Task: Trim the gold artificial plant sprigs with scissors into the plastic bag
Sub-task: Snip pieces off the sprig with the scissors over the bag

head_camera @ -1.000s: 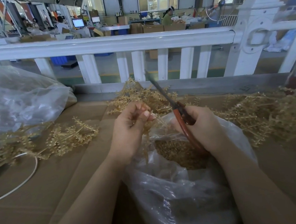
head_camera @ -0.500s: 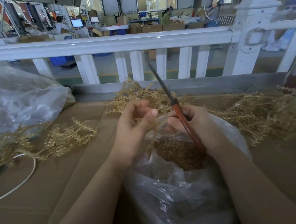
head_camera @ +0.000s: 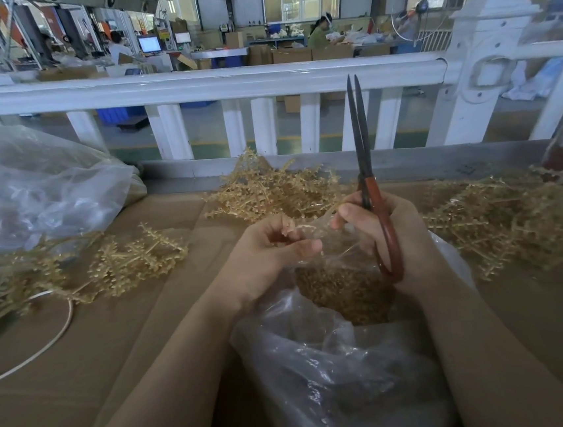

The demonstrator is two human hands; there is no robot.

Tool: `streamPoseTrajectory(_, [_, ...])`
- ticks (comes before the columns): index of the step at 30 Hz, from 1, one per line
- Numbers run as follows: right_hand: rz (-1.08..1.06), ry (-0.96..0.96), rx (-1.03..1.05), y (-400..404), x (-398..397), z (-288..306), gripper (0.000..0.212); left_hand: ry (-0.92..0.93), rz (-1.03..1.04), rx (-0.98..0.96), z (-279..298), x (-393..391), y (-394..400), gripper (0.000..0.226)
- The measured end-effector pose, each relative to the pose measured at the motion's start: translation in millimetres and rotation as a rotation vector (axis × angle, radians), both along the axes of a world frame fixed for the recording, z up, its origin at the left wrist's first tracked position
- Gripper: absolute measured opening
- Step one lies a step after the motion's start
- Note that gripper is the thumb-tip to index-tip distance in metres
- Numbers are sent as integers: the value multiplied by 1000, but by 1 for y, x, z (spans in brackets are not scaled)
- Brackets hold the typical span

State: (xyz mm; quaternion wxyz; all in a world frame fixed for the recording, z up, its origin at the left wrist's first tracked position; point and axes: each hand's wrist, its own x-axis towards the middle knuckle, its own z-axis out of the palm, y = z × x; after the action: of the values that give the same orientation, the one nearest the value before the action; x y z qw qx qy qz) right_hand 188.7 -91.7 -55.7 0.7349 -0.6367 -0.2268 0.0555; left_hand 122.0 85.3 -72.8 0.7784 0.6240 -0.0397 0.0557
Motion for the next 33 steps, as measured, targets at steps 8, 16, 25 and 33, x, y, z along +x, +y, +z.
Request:
streamPoseTrajectory(8, [-42,-58,63,-1,4,-4,10,-142,117,-57,8,0,3,34])
streamPoseTrajectory(16, [-9,-28,147,-4,8,-6,24,94,60,-116,9,-4,2,84])
streamPoseTrajectory(25, [39,-33,51,0,4,-6,8,48,-37,-102,6,-5,-6,15])
streamPoseTrajectory(33, [-49,-172,44,2,2,-4,35,25,179,-228,8,-3,-3,9])
